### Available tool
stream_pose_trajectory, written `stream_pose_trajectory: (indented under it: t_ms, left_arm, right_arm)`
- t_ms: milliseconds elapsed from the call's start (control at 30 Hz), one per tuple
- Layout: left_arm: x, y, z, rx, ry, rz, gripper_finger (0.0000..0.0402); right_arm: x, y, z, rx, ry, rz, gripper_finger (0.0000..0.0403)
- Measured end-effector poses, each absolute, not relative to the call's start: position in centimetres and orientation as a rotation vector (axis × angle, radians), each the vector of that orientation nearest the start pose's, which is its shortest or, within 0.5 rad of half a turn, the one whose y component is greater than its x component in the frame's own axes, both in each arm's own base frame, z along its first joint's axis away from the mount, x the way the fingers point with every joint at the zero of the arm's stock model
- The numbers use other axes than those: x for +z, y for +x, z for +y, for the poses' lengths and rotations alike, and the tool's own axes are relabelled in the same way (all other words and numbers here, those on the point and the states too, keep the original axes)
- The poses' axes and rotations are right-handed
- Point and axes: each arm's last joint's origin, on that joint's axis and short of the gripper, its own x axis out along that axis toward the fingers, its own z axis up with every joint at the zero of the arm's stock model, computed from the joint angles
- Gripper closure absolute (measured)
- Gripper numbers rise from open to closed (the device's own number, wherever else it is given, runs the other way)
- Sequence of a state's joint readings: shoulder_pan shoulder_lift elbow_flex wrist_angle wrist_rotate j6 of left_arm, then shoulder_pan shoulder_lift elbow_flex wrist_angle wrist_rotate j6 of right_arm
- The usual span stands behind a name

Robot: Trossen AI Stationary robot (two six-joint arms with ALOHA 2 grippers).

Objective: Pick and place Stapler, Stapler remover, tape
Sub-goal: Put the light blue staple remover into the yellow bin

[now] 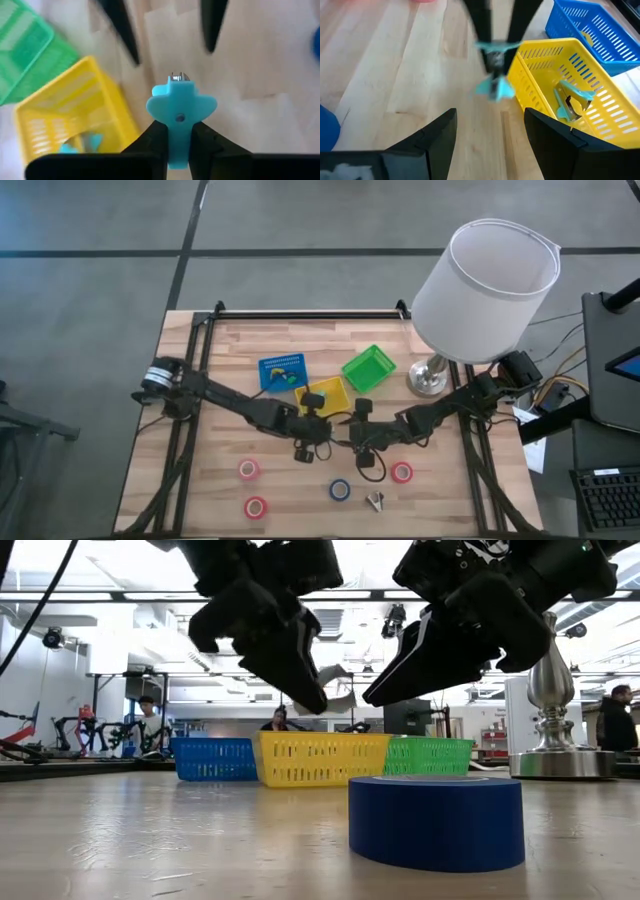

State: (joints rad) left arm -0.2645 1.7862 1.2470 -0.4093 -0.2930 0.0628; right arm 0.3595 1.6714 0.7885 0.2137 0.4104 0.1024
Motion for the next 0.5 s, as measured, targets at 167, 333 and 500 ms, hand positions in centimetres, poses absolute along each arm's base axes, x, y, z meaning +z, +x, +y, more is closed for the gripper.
stream_pose_trajectory:
  t_ms: [167,333,500]
  left_arm:
    - [20.9,36.0,-7.6,0.063,0.340,0.966,0.0358]
    - [20.0,36.4,-5.6,0.148,0.304,0.995,0.0344]
    - [19.5,36.8,-3.7,0.237,0.203,0.998,0.0358]
  right_arm:
    - [15.6,30.5,10.2,-0.080,-0.153,0.618,0.0177]
    - [15.6,30.5,10.2,-0.080,-0.154,0.619,0.0177]
    - [15.5,30.5,10.2,-0.081,-0.154,0.620,0.0177]
